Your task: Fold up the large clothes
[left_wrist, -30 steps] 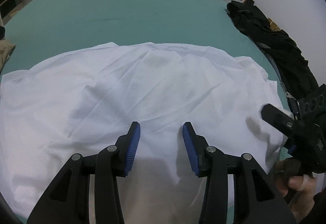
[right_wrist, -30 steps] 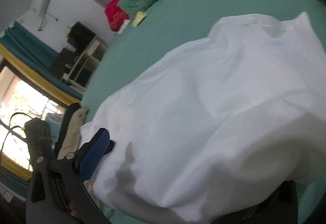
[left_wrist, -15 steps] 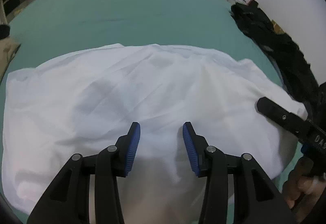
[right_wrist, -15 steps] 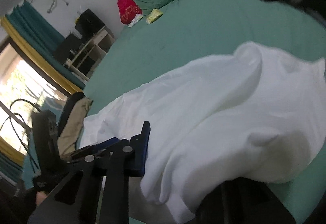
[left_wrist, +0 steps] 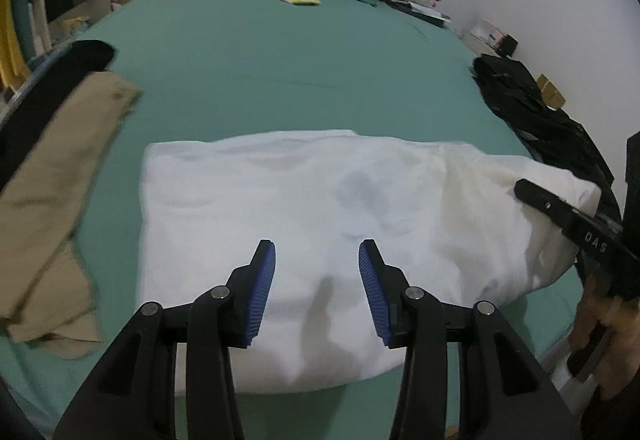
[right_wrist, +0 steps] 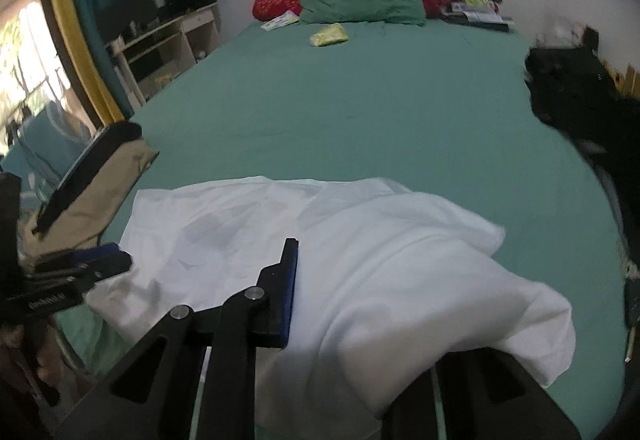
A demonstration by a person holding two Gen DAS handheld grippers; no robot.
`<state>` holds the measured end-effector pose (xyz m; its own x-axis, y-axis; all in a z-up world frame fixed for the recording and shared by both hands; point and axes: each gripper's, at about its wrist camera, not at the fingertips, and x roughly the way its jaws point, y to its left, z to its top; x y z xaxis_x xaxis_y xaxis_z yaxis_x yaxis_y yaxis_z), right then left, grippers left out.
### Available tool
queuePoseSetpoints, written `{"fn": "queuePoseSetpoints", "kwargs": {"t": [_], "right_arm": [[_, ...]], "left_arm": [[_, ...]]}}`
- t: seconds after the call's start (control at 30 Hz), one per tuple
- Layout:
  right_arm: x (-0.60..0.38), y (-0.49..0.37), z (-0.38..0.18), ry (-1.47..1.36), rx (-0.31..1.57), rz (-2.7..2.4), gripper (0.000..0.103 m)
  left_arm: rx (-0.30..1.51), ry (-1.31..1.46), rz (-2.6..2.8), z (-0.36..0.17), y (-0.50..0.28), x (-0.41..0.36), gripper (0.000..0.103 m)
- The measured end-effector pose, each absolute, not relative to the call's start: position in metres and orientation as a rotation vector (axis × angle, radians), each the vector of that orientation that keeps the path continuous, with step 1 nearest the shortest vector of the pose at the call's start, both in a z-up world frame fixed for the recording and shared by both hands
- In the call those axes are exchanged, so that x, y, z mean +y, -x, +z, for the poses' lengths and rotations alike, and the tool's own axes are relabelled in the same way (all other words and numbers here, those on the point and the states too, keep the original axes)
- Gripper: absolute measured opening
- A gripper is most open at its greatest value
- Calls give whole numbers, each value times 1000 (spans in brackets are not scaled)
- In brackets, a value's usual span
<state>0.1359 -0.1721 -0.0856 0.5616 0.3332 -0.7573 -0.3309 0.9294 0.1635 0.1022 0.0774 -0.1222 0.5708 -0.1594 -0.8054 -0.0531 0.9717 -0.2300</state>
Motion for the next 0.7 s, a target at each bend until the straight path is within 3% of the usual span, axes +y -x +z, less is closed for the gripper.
{"fn": "queuePoseSetpoints", "kwargs": {"t": [0.4, 0.67, 0.7], "right_arm": [[-59, -130, -88, 271, 926, 500, 20], [5, -119, -121, 240, 1060, 711, 23], [12, -117, -127, 231, 1089, 751, 27]], "left_arm": [[948, 298, 11, -122, -66, 155, 46], [932, 365, 68, -126, -50, 195, 46], [931, 373, 78, -126, -48, 200, 46]]}}
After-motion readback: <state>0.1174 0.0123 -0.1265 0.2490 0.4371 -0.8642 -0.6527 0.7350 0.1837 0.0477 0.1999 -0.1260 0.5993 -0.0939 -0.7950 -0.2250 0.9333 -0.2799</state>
